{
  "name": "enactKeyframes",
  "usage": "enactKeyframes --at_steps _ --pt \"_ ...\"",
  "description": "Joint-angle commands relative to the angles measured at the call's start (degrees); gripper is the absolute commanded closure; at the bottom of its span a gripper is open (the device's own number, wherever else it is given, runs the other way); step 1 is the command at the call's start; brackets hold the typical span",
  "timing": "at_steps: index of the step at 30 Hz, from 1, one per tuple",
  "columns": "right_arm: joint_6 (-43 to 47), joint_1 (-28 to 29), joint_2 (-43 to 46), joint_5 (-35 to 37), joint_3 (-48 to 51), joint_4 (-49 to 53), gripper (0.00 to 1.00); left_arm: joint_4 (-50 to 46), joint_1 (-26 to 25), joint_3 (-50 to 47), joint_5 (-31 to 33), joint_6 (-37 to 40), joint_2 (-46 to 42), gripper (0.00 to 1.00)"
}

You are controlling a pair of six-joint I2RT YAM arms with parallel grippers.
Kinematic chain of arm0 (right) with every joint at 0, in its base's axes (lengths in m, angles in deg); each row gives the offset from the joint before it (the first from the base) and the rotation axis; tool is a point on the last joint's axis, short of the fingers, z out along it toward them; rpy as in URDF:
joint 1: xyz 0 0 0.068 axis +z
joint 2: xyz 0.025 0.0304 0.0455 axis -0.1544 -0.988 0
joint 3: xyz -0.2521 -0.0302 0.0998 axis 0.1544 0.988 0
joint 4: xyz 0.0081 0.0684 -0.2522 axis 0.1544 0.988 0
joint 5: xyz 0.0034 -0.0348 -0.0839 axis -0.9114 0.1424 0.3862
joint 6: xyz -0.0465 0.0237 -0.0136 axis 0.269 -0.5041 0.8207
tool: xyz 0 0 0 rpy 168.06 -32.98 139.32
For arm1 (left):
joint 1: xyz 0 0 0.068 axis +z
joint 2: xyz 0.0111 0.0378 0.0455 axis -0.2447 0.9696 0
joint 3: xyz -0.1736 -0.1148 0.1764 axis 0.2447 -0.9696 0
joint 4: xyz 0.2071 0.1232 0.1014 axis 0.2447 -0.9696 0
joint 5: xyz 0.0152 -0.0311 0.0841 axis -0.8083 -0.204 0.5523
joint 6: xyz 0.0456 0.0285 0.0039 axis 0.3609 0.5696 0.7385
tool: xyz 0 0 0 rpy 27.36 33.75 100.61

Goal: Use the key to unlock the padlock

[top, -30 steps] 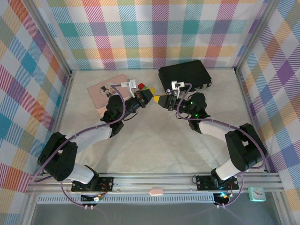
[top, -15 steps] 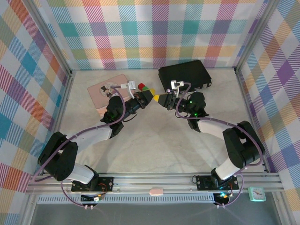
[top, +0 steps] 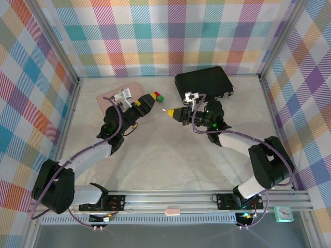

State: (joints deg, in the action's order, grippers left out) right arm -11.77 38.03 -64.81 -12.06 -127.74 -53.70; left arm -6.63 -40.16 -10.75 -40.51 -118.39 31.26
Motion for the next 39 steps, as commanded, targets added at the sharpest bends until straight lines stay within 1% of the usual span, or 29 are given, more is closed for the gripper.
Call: enactKeyframes --at_steps 1,2,4,5,7,11,14,18,21,27,33,39 --pt "15.8 2.5 4.0 5.0 -5.7 19.2 1.0 -8.8 -0.4 2.8 -1.4 -4.7 -0.6 0.15" --pt "20.3 3.5 4.5 8.2 -7.8 24.9 1.0 -11.7 -0.8 3.9 -1.3 -6.4 -0.2 0.18" --pt "28.0 4.8 5.0 12.5 -9.6 30.2 1.0 -17.0 -1.6 6.1 -1.2 -9.1 0.7 0.24" --pt "30.8 5.3 5.3 14.9 -9.7 30.7 1.0 -18.9 -2.3 6.8 -1.0 -10.3 1.2 0.25" --pt "35.2 5.7 5.8 17.6 -8.7 29.6 1.0 -19.5 -3.3 7.5 -0.3 -12.9 2.2 0.3" --pt "44.3 7.4 6.2 23.5 -7.9 29.5 1.0 -16.6 -4.1 7.9 -0.1 -19.0 4.3 0.34" --pt "50.8 9.0 6.6 27.7 -6.3 26.7 1.0 -15.5 -4.7 9.1 -1.1 -21.7 6.0 0.38" --pt "56.0 10.3 7.0 30.7 -4.1 22.0 1.0 -16.1 -5.3 9.9 -1.4 -23.3 7.2 0.39" --pt "59.2 11.1 6.2 32.2 -4.1 21.3 1.0 -14.7 -5.4 9.3 -1.1 -24.8 7.5 0.42" --pt "62.3 12.0 4.8 33.6 -3.6 17.8 1.0 -15.3 -5.5 8.6 -0.2 -25.2 6.7 0.48" --pt "67.6 13.5 2.4 35.9 -4.4 16.9 1.0 -13.9 -5.6 7.6 0.1 -26.8 6.9 0.53" --pt "70.7 14.7 1.6 37.6 -4.0 16.0 1.0 -13.8 -5.6 7.1 1.2 -27.0 7.0 0.67"
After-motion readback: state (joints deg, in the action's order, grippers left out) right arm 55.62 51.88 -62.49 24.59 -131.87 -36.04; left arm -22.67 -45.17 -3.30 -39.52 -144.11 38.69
